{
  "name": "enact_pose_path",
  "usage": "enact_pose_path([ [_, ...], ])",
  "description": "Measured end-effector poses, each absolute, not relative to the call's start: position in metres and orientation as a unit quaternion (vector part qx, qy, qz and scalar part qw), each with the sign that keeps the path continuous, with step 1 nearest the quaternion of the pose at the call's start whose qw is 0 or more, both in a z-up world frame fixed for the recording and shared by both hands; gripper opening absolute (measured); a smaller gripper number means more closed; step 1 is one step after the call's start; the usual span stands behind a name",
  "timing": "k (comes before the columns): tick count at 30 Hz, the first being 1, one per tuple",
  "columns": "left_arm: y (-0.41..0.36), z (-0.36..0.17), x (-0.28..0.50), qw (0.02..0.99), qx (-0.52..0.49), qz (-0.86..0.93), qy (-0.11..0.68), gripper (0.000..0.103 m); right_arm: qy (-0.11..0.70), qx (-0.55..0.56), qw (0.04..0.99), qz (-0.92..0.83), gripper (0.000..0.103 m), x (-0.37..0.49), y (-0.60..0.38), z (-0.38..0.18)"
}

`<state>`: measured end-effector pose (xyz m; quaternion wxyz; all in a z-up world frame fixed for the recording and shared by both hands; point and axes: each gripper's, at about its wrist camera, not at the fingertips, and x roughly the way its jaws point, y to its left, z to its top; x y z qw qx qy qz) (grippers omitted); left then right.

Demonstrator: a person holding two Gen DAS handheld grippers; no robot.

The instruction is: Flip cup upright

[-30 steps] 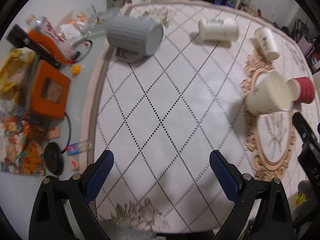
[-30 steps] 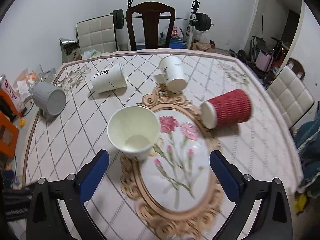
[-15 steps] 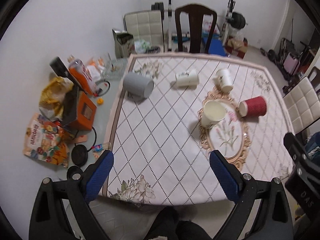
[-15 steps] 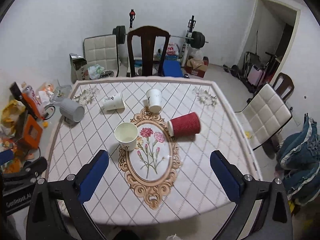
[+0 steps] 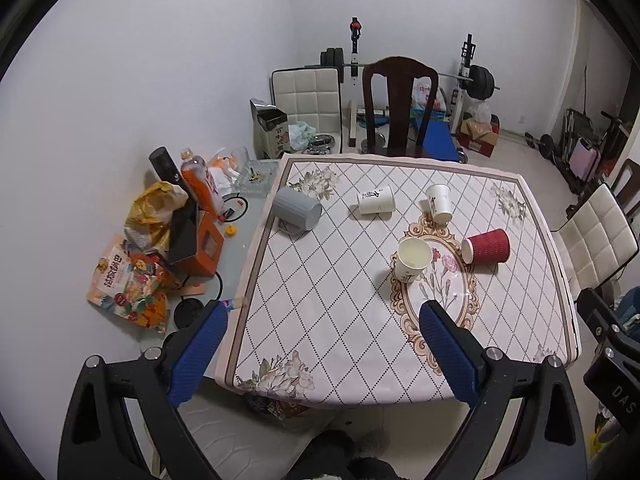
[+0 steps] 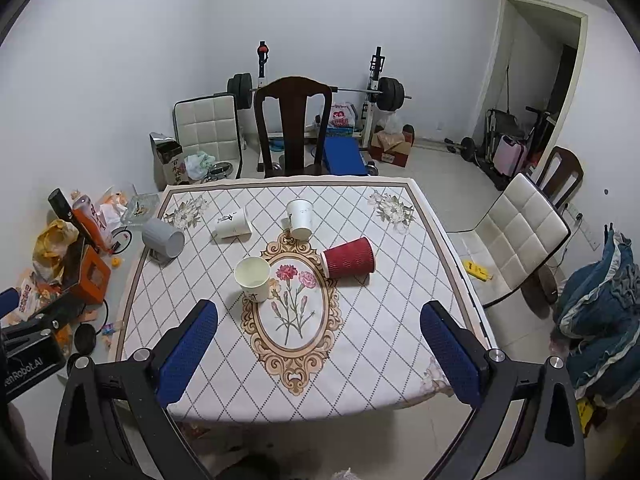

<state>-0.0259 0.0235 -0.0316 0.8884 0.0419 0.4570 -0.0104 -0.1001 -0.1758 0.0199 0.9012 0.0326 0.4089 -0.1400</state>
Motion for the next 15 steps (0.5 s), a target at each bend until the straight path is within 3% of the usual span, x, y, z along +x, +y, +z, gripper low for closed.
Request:
enact_pose_path([
  [15,0.019,-0.032,-0.029,0.877,0.043,-0.008,0.479,0.098,0.436,0.017,0.892,-0.12,0.102,-0.095,-0.17,0.029],
])
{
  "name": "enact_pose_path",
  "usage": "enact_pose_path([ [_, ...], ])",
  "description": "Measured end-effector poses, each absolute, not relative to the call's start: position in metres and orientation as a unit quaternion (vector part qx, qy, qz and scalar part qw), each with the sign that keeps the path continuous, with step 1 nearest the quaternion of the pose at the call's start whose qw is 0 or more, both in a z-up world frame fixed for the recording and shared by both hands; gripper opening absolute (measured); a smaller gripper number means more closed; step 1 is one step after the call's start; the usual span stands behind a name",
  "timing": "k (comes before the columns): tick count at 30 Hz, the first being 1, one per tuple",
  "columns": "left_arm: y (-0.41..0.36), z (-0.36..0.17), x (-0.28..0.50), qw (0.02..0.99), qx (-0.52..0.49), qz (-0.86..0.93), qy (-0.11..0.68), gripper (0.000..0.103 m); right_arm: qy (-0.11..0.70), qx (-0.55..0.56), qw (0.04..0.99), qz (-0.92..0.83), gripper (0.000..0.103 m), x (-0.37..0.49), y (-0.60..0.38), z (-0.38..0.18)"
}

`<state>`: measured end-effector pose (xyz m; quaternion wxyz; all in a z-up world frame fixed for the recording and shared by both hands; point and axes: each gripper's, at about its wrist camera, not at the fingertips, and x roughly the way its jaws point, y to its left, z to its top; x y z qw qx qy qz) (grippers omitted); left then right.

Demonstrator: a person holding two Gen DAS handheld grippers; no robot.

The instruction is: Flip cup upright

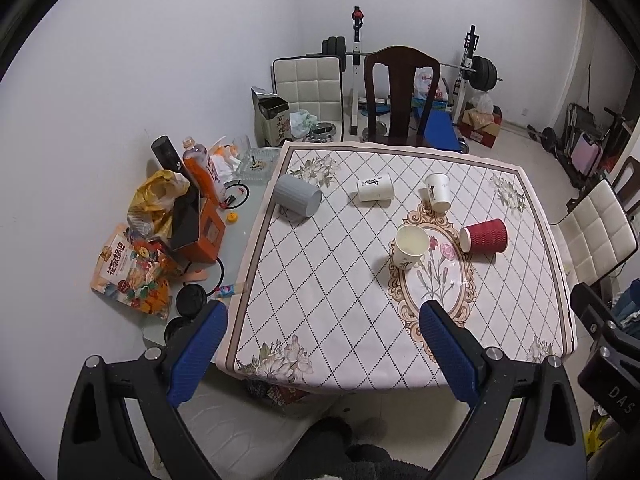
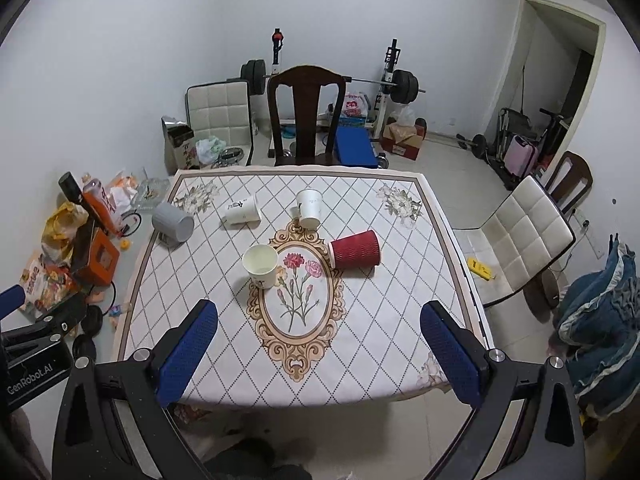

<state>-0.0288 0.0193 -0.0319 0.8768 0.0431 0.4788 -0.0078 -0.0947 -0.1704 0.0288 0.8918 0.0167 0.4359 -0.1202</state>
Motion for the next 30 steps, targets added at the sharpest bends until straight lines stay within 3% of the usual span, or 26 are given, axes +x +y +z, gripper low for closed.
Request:
enact_pose_path([
  [30,0.018,-0.032,-0.029,0.876,0.043,-0.008,0.481,0.098,0.458,0.028,0.883,-0.097,0.102,-0.09,-0.162,0.017],
])
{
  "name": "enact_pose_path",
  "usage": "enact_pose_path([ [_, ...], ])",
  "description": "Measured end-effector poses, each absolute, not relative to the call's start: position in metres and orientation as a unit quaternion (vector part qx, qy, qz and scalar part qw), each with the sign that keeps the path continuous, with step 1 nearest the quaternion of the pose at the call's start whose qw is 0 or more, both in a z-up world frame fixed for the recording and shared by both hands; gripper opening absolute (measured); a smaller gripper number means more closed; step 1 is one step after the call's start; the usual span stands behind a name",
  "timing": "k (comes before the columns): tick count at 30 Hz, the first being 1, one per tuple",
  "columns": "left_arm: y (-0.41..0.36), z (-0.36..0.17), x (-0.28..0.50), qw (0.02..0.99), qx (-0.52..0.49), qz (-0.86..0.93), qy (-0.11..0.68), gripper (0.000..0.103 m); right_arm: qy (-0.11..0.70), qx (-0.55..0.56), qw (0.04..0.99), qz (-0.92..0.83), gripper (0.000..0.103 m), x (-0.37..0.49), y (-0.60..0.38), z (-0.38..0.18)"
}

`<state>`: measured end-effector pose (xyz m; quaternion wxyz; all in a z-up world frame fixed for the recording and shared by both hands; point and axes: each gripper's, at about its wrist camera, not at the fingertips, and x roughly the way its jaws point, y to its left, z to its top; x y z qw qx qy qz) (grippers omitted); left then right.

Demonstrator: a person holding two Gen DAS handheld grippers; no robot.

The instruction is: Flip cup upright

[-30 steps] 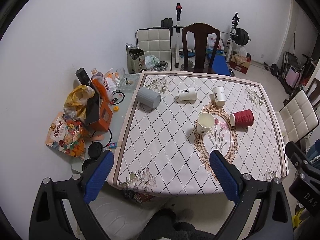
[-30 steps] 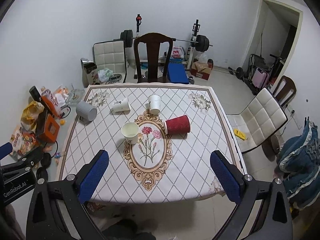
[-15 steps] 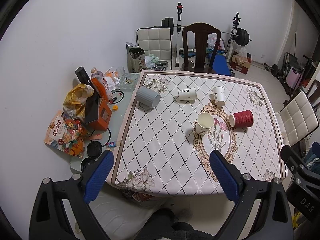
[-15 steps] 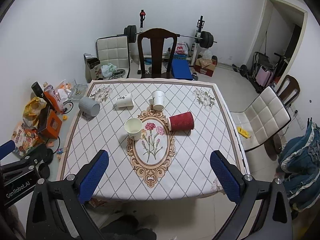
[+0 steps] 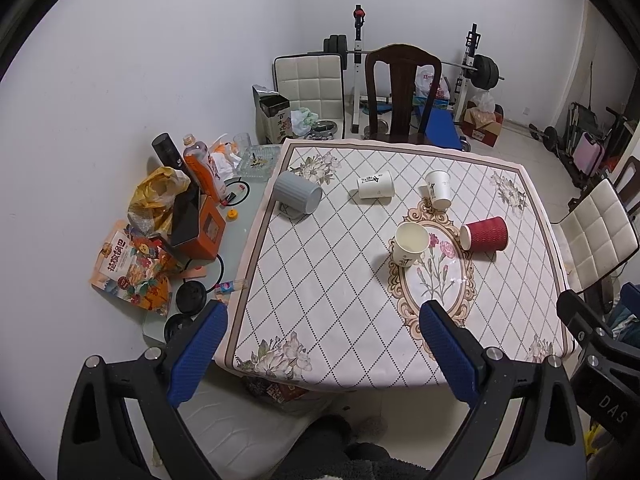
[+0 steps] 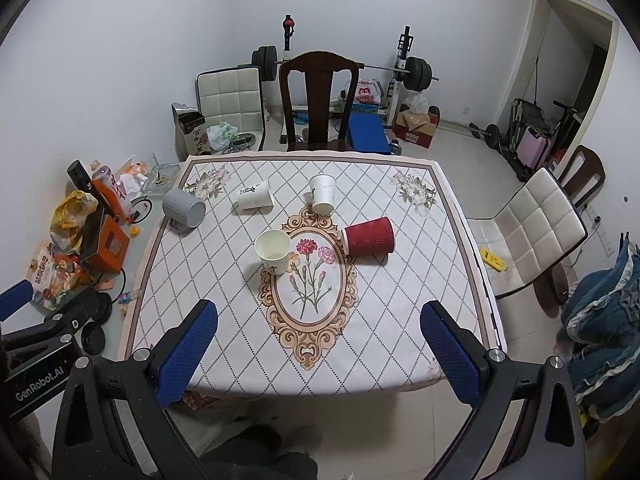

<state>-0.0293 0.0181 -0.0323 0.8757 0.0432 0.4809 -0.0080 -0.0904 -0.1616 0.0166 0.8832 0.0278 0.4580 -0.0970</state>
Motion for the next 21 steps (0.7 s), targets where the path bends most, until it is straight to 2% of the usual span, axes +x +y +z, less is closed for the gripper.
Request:
enact_pose_path([
  [21,0.0236,-0.0371,-0.0375,0.876,0.038,-0.006,0.481,0.098,0.457,0.03,0.884,-0.096,0.102,-0.0932,-0.16,0.0165],
])
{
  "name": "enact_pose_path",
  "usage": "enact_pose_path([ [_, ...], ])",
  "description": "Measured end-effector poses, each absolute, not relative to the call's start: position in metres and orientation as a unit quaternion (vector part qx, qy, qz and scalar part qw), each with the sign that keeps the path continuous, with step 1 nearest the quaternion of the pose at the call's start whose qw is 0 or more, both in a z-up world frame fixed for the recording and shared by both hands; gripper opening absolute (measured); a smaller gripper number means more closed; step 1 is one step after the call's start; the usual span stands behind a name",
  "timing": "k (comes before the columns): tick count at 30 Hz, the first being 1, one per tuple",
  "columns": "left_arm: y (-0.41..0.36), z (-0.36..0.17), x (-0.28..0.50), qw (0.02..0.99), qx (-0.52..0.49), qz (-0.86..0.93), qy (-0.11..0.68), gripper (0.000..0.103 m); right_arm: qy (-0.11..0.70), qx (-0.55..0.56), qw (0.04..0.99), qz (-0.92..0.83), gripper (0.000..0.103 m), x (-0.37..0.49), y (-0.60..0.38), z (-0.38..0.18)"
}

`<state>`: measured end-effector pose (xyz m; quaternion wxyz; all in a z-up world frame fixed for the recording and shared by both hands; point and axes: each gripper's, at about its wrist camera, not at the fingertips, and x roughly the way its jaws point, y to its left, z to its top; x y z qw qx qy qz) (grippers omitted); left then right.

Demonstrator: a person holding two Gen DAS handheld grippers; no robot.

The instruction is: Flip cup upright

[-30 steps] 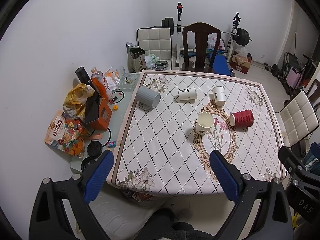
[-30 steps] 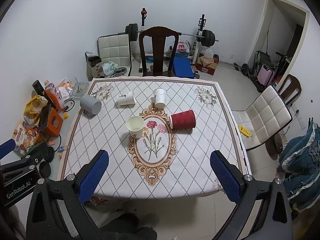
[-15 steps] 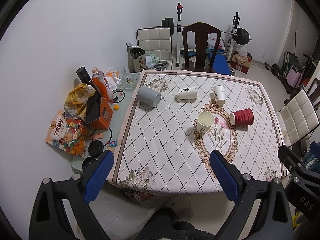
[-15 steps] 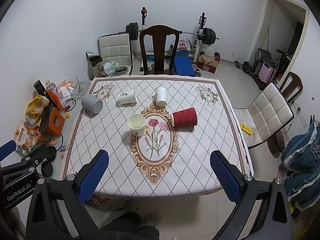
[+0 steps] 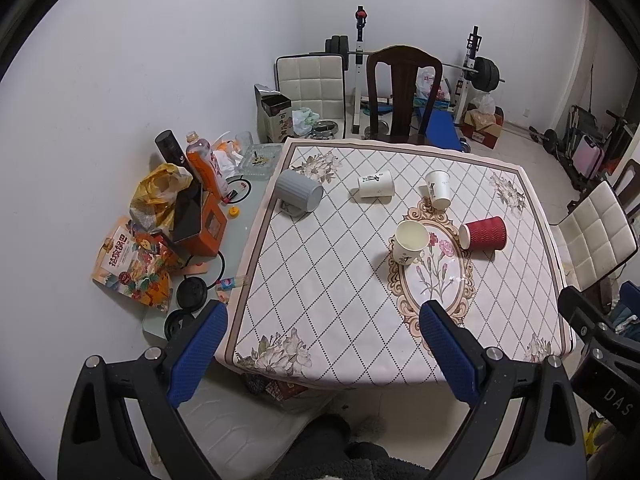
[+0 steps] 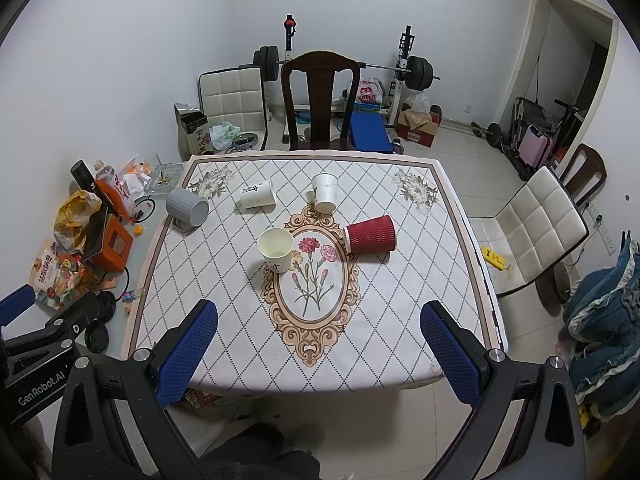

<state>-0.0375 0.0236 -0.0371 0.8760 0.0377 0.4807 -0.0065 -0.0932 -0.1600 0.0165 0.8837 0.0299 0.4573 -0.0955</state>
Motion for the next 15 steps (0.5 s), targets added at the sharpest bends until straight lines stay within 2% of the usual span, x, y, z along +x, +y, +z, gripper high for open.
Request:
enact_pose_path([
  [15,0.0306,-0.0338,-0.0403,0.878,0.035,-0.004,0.478,0.098,0.457,0.03,0.884,-0.095,0.102,-0.0942,-0.1568,0.0161],
])
